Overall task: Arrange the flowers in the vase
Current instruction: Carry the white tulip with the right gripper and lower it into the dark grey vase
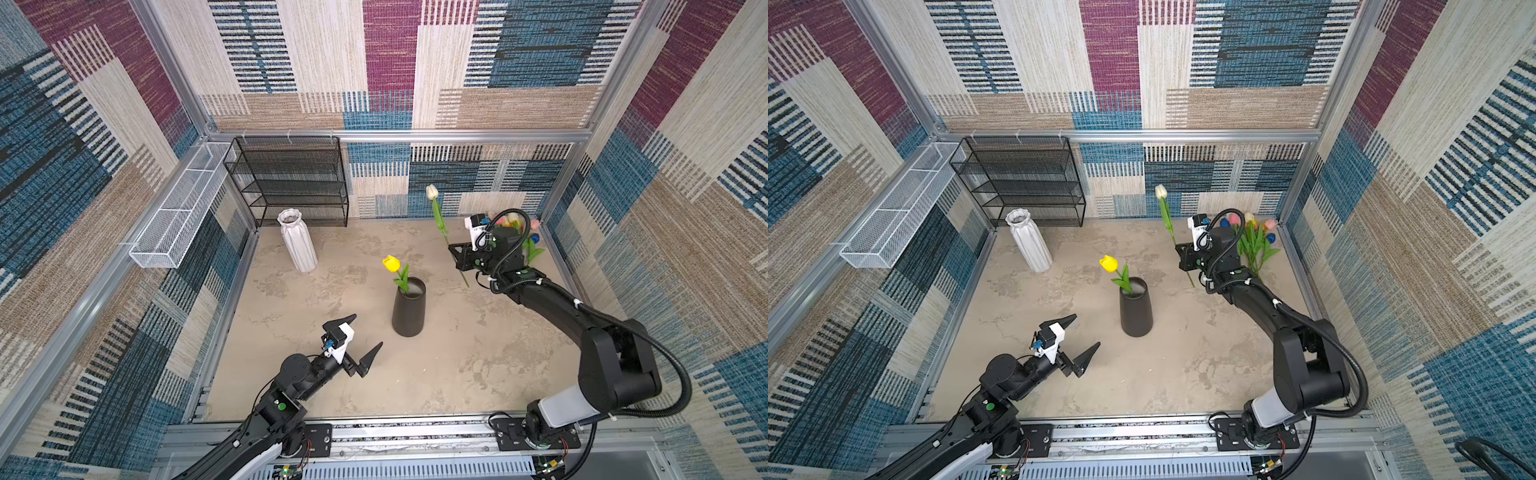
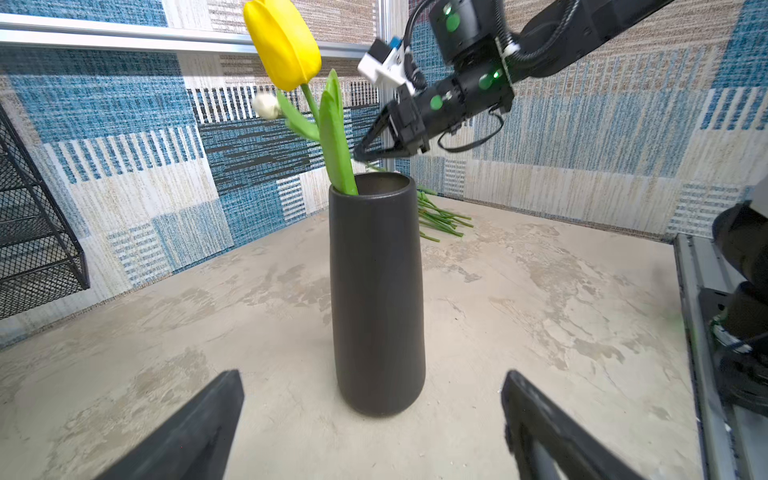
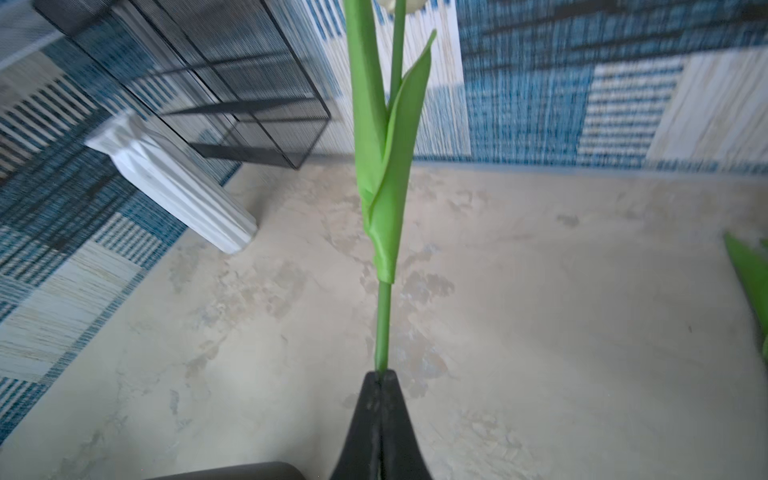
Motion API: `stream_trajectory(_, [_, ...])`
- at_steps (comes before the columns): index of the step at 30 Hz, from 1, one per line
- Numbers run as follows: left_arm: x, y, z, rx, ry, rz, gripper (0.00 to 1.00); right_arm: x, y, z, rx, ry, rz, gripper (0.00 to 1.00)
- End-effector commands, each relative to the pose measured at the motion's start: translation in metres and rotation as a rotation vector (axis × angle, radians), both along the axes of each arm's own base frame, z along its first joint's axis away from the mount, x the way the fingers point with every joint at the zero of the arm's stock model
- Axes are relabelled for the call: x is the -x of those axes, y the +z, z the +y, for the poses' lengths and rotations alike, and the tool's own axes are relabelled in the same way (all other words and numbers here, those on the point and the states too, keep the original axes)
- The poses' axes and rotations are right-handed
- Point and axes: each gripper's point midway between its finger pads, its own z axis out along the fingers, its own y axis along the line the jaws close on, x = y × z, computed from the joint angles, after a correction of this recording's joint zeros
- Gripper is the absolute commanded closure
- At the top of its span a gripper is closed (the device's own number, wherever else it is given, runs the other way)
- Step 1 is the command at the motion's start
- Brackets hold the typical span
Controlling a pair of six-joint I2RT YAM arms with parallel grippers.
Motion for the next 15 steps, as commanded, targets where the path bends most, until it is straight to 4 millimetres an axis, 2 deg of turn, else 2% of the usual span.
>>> stream_trajectory(1, [0.0, 0.015, 0.0, 0.021, -0.002, -0.031, 0.0, 0.023, 0.056, 0.02, -0.121, 0.125, -0.157, 1.0])
stream_trajectory(3, [0.002, 0.022, -0.002, 0.04, -0.014, -0.038, 0.0, 0.038, 0.082, 0.029, -0.165, 0.185, -0.237, 1.0])
stream_trajectory(8, [0.003, 0.025, -0.005, 0.054, -0.032, -0.036, 0.0, 0.068, 0.125, 0.052, -0.243, 0.312, -0.409, 1.0])
stream_trajectory(15, [0.002, 0.024, -0.006, 0.052, -0.036, -0.015, 0.0, 0.099, 0.155, 0.07, -0.321, 0.413, -0.543, 1.0])
